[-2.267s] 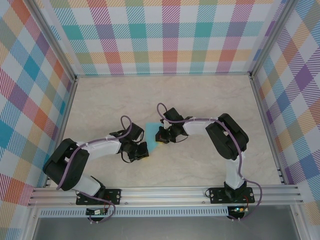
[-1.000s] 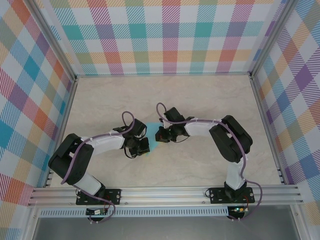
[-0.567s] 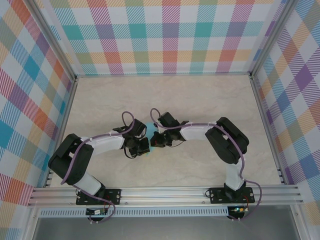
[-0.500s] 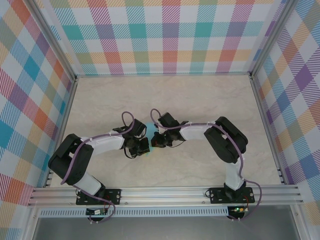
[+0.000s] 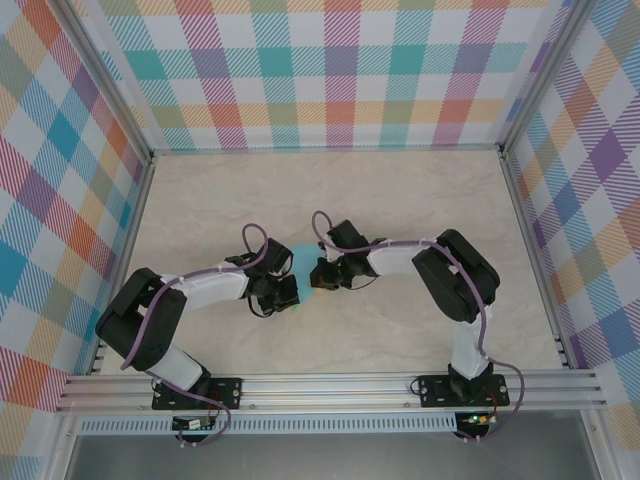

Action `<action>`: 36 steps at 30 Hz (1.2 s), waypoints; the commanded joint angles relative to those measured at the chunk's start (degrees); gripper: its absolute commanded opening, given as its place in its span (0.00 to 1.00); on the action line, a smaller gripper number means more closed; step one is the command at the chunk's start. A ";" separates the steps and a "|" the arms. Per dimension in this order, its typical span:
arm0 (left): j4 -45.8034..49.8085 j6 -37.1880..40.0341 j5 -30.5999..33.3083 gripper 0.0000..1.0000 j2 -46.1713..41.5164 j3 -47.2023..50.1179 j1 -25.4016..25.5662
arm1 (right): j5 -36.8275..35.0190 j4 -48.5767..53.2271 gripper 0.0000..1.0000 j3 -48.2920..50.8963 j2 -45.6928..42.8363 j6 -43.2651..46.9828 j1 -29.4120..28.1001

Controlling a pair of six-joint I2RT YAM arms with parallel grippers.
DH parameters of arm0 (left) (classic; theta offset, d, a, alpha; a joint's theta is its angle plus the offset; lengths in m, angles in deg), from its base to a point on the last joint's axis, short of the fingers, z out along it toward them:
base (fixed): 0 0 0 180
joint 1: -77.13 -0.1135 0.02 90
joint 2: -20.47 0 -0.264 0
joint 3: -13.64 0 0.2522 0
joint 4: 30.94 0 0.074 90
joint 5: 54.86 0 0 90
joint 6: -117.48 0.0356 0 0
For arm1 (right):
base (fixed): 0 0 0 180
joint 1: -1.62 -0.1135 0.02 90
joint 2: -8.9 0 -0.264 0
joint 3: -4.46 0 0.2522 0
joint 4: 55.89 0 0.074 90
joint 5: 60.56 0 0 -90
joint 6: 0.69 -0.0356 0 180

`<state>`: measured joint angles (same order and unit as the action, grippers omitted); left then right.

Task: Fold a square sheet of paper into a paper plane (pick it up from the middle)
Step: Third fold the triangle at the center of the table.

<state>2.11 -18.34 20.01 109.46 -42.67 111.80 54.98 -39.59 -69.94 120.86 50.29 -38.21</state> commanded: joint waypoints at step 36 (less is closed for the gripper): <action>1.05 2.18 11.08 0.07 5.43 -10.09 0.22 | 5.56 2.19 0.48 3.38 -8.76 -7.30 4.86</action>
<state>1.07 -16.40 27.81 113.90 -51.46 111.87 58.91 -37.36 -64.19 110.67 43.73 -32.64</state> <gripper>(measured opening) 0.078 0.484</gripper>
